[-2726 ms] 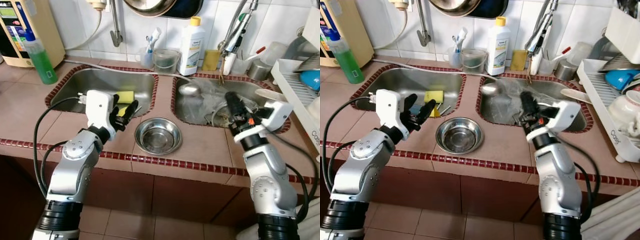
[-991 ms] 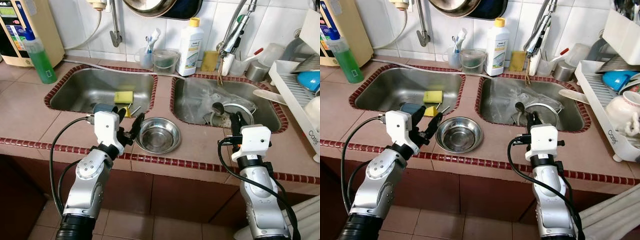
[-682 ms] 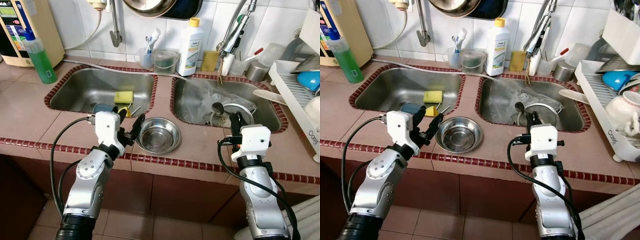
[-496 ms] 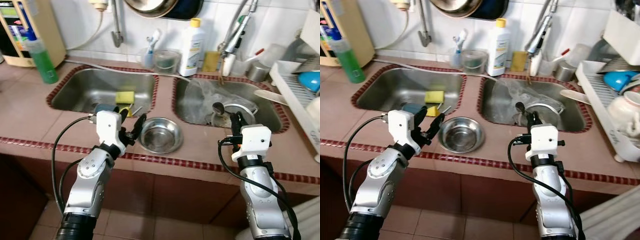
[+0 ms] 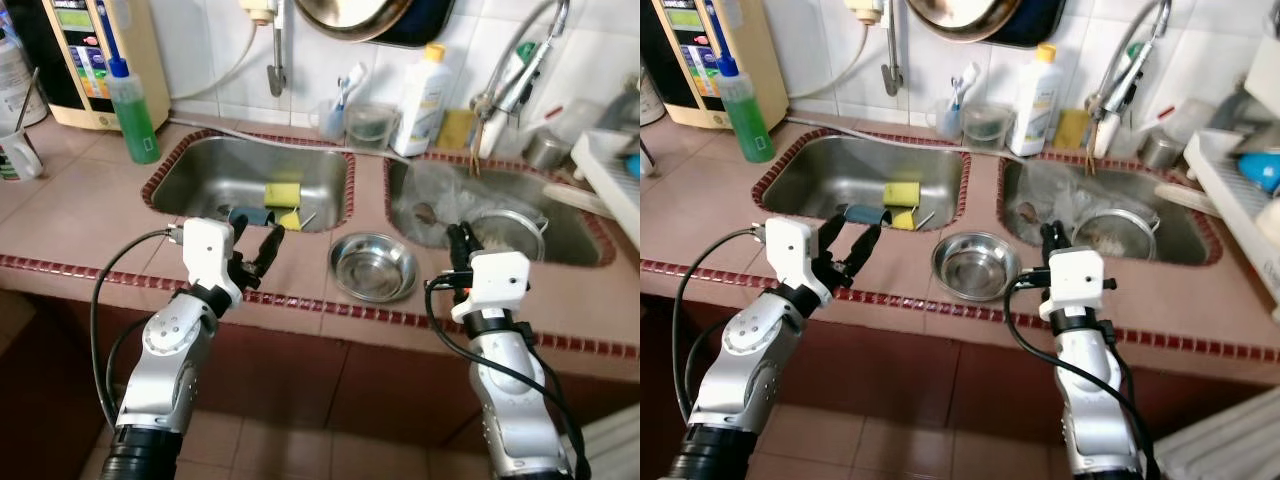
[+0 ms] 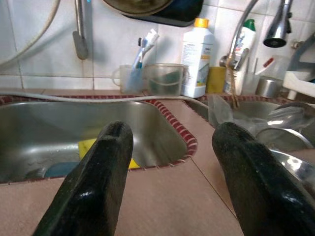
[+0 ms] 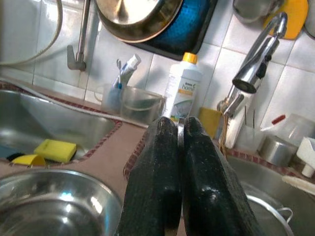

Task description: Kitchen organization

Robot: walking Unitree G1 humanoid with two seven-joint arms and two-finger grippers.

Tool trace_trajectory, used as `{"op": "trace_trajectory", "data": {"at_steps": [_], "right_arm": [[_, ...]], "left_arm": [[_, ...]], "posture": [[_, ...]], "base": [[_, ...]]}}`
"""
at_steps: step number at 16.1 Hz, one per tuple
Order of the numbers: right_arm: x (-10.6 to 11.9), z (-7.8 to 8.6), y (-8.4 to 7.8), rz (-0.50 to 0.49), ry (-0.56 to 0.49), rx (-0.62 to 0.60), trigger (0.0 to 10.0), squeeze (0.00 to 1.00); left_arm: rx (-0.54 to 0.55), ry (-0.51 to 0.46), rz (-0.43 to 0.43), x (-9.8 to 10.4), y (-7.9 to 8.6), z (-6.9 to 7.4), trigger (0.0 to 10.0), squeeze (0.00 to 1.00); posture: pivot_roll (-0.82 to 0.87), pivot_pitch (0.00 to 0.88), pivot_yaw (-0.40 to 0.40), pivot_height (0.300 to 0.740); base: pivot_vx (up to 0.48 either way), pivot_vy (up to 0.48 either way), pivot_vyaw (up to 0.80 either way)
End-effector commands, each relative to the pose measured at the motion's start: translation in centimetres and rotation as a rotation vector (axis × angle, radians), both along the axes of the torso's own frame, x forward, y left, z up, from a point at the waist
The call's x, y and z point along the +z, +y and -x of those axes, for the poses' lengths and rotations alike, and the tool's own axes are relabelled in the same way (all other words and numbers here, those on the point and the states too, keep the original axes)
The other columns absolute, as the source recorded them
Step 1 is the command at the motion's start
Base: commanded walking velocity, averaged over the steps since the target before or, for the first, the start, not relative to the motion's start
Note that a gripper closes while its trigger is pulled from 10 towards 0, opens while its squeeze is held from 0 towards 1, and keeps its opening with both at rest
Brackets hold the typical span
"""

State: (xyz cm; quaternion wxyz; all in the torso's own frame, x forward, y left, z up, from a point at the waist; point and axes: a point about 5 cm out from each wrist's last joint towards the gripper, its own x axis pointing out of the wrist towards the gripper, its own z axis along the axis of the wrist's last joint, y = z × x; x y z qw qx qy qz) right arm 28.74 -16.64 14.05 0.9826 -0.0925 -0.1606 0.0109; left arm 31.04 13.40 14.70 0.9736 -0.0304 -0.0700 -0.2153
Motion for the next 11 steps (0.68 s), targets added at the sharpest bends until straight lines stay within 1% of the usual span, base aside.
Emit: {"op": "trace_trajectory", "data": {"at_steps": [1, 11], "right_arm": [[0.62, 0.06, -0.46, 0.002, -0.028, -0.018, 10.0, 0.00], [0.62, 0.15, -0.36, 0.005, -0.030, -0.019, 10.0, 0.00]], "left_arm": [[-0.022, -0.005, 0.004, 0.33, -0.62, 0.01, 10.0, 0.00], [-0.042, 0.000, -0.008, 0.40, -0.77, 0.15, 10.0, 0.00]], "posture": [[-0.11, 0.000, -0.028, 0.740], [-0.11, 0.000, -0.025, 0.740]], "base": [[0.000, 0.379, 0.00], [0.000, 0.382, 0.00]]}}
